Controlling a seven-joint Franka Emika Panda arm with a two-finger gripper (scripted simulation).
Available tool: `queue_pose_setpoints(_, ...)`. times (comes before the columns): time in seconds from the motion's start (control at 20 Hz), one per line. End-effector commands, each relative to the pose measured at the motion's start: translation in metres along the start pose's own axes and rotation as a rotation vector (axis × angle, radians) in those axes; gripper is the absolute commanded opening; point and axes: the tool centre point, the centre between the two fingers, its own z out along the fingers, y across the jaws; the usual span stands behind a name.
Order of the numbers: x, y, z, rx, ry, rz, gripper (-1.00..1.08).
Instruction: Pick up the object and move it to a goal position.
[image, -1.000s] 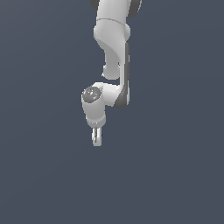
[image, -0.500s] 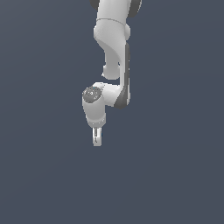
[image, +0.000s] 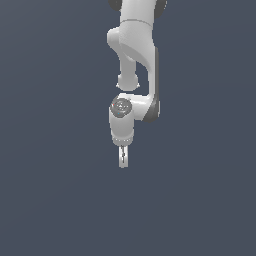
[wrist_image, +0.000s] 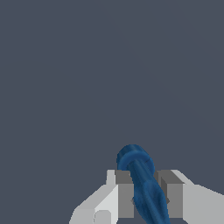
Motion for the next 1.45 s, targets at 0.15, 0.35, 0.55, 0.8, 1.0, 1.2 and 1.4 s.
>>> queue_pose_setpoints(0.15, -0.06, -0.005, -0.004, 0.0, 0.0, -0.001, -1.0)
queue_pose_setpoints(0.35, -0.112, -0.01, -0.007, 0.0, 0.0, -0.001, -1.0)
queue_pose_setpoints(0.55, -0.163, -0.015, -0.01, 0.0, 0.0, -0.001, -1.0)
queue_pose_setpoints(0.8, -0.214, -0.021, -0.013, 0.0, 0.0, -0.001, -1.0)
queue_pose_setpoints(1.0, -0.241, -0.025, -0.015, 0.0, 0.0, -0.001, -1.0)
queue_pose_setpoints(1.2, -0.255, -0.028, -0.016, 0.0, 0.0, -0.001, -1.0)
queue_pose_setpoints(1.4, -0.26, -0.029, -0.016, 0.0, 0.0, -0.001, -1.0)
